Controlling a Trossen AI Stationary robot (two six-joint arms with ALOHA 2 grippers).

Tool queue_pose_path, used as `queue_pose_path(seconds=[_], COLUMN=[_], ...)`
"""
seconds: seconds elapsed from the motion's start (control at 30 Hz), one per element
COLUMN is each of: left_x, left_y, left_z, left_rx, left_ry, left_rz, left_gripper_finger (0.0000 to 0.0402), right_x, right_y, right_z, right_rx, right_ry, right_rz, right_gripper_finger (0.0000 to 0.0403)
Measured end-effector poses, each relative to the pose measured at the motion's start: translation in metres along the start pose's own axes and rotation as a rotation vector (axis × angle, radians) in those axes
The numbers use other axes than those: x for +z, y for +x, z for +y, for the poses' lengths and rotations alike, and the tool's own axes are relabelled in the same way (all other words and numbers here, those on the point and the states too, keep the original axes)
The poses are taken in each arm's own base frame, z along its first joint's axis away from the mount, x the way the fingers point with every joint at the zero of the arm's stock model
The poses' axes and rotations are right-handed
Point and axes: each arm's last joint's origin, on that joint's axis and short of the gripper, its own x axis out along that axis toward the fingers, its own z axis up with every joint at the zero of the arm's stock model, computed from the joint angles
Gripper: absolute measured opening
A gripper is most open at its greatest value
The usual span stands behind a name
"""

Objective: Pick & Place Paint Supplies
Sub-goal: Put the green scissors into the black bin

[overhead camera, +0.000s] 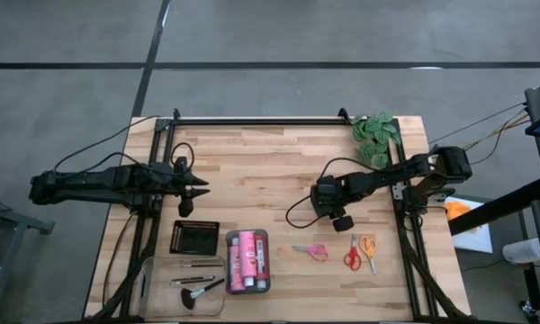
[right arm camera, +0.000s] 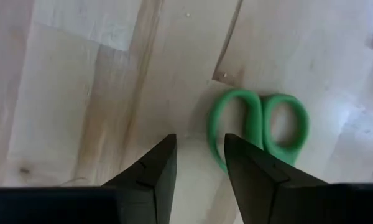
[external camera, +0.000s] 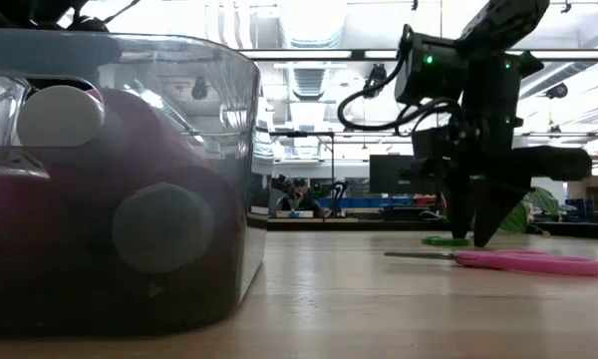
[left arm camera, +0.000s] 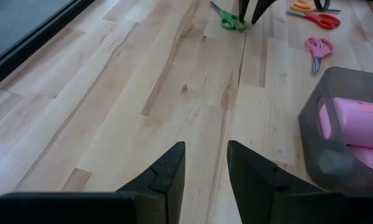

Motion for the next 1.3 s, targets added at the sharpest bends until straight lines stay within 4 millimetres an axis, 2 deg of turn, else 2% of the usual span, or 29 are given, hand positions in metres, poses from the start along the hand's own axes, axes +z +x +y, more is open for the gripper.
queue_pose_path(seconds=[0.3,0.4,0.6,0.87,1.0,1.23,1.3], left_x=[0.0,0.0,0.0,0.0,0.0,0.0,0.0], left_y=[0.0,0.0,0.0,0.0,0.0,0.0,0.0], left_z=[0.0,0.0,0.0,0.0,0.0,0.0,0.0], left_rx=[0.0,0.0,0.0,0.0,0.0,0.0,-0.001], left_ry=[0.0,0.0,0.0,0.0,0.0,0.0,0.0], left_rz=[0.0,0.0,0.0,0.0,0.0,0.0,0.0], left_gripper_finger=[0.0122,0.0122,0.0122,0.0122,0.0122,0.0122,0.0122], right_x=[0.001,0.001,0.0,0.001,0.005,0.02,0.028], right_y=[0.005,0.005,0.009,0.007,-0.001,-0.037,-0.051], right_z=[-0.001,-0.002,-0.002,-0.002,-0.005,-0.011,-0.014], right_rx=[0.002,0.005,0.021,0.014,-0.021,-0.06,-0.083], right_ry=[-0.002,-0.002,0.014,0.041,0.069,0.077,0.082], right_rz=[0.007,0.007,0.018,0.005,-0.04,-0.196,-0.289], right_gripper_finger=[0.013,0.0104,0.0021,0.0016,0.0015,0.0015,0.0015])
